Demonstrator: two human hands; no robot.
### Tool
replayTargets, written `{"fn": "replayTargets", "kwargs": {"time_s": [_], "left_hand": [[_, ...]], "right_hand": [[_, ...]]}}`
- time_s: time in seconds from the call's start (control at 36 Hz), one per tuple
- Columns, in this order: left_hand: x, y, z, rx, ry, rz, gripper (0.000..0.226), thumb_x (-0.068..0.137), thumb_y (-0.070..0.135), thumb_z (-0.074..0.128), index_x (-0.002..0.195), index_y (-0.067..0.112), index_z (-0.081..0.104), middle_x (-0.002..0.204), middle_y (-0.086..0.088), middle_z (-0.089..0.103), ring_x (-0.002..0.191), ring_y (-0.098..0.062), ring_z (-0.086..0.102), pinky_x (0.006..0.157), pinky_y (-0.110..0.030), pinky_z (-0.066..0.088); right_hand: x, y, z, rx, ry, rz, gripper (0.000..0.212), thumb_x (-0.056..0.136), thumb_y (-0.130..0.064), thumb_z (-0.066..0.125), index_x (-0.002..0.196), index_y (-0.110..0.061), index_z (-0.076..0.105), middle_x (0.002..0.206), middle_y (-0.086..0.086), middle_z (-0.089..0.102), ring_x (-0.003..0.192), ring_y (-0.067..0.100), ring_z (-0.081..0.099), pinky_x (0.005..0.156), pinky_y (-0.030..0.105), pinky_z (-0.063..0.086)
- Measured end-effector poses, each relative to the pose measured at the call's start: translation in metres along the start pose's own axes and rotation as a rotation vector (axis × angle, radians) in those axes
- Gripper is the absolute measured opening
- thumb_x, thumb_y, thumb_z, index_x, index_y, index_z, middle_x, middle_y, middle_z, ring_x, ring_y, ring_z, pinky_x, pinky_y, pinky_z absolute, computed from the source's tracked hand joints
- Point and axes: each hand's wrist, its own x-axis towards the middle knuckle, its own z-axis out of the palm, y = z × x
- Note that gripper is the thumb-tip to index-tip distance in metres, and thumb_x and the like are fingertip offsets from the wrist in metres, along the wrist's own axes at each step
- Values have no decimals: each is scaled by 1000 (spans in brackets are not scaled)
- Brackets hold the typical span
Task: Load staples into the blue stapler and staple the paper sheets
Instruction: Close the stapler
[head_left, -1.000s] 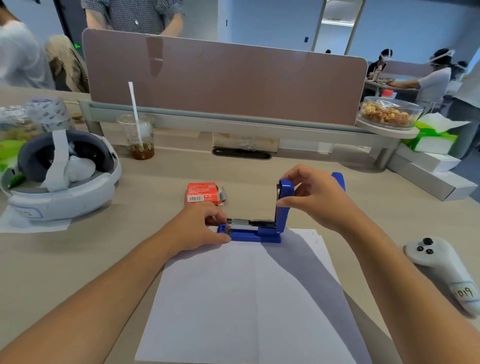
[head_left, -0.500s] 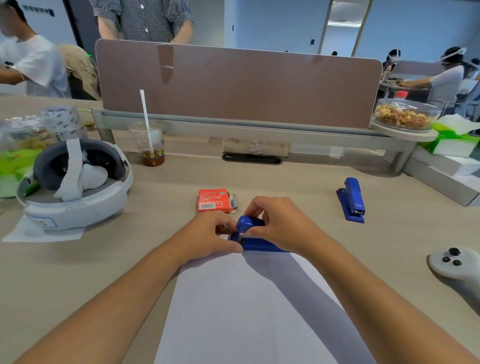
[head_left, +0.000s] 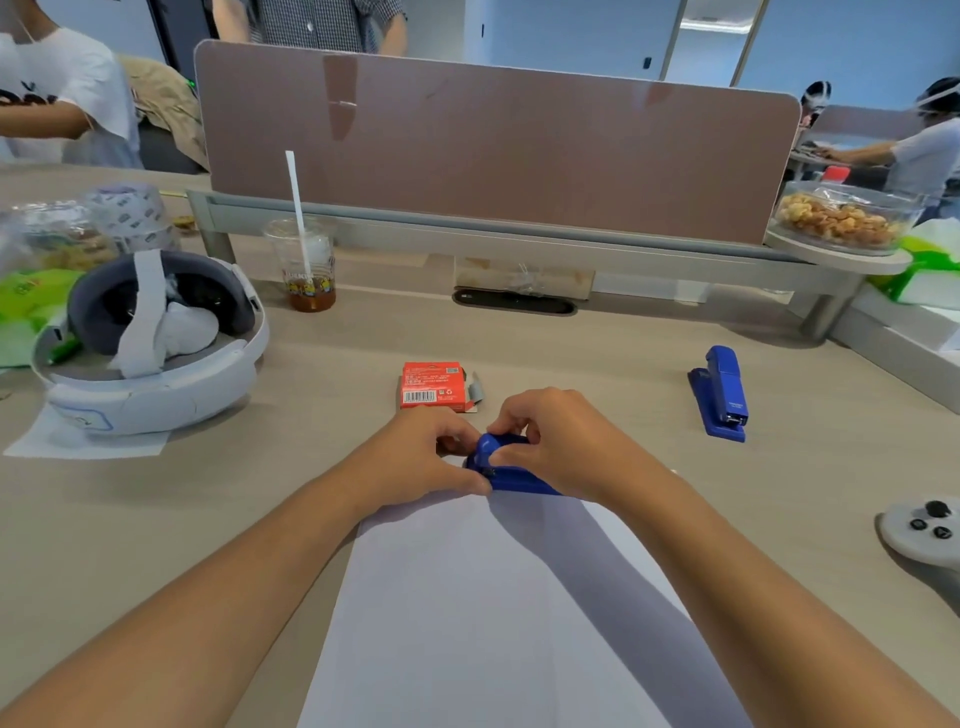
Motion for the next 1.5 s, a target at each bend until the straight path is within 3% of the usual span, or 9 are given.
{"fn": "replayTargets", "kwargs": {"time_s": [0.31, 0.44, 0.64, 0.78, 0.92, 1.17, 1.33, 1.39, 1.5], "left_hand": [[-4, 6, -3, 37, -8, 11, 24, 67, 28, 85, 86, 37, 73, 91, 17, 73, 93, -5, 68, 94, -34, 55], [-8, 13, -3, 121, 2, 30, 29, 69, 30, 86, 85, 43, 66, 93, 19, 68, 90, 2, 65, 85, -13, 49], [-7, 22, 2, 133, 30, 13, 22, 72, 28, 84, 89, 35, 71, 93, 13, 69, 90, -6, 66, 86, -22, 55], [-10, 39, 5, -315, 41, -67, 34, 78, 4, 80, 100, 29, 78, 93, 0, 76, 89, -13, 72, 75, -25, 60], [8, 63, 7, -477, 71, -60, 41, 80, -4, 76, 117, 13, 71, 93, -13, 79, 87, -23, 77, 77, -25, 61], [24, 109, 46, -579, -49, -27, 39, 82, -6, 74, 116, 12, 71, 93, -15, 78, 84, -22, 77, 74, -22, 60], [34, 124, 72, -614, -138, -27, 40, 85, -2, 73, 122, 10, 67, 102, -15, 77, 93, -26, 76, 78, -24, 61], [39, 124, 77, -503, -181, -43, 46, 85, 7, 76, 128, 15, 64, 107, -7, 77, 96, -20, 75, 84, -26, 60], [43, 116, 77, 208, -287, -23, 89, 66, 40, 89, 142, 31, 44, 126, 13, 57, 107, -8, 57, 93, -28, 48]], "right_hand": [[-4, -2, -1, -37, 22, -1, 18, 87, -30, 68, 104, -23, 71, 101, -3, 69, 89, 14, 60, 81, 27, 50], [-8, 6, -9, -78, 36, 1, 23, 88, -42, 65, 108, -30, 67, 102, -11, 63, 97, 11, 48, 87, 29, 39], [-19, 11, -9, -38, 6, 39, 21, 95, -38, 55, 110, -23, 57, 106, 0, 67, 86, 16, 60, 72, 24, 47], [-30, 22, -22, 50, 129, 69, 22, 97, -38, 52, 113, -24, 56, 106, -1, 67, 88, 16, 60, 75, 26, 49], [-47, 40, -39, 178, 226, 22, 18, 92, -40, 60, 105, -28, 57, 104, -10, 68, 95, 9, 63, 86, 31, 54], [-86, 90, -65, 628, 82, 195, 48, 79, -56, 61, 118, -31, 51, 104, -5, 72, 91, 14, 72, 82, 35, 59], [-106, 112, -63, 773, 101, 251, 49, 79, -62, 61, 106, -23, 70, 101, 11, 71, 84, 21, 66, 79, 34, 49], [-109, 118, -62, 809, 142, 287, 54, 72, -65, 58, 99, -21, 72, 94, 10, 72, 78, 19, 66, 75, 33, 50], [-112, 130, -62, 822, 238, 398, 68, 73, -72, 58, 94, -8, 69, 85, 13, 71, 69, 20, 64, 70, 33, 48]]}}
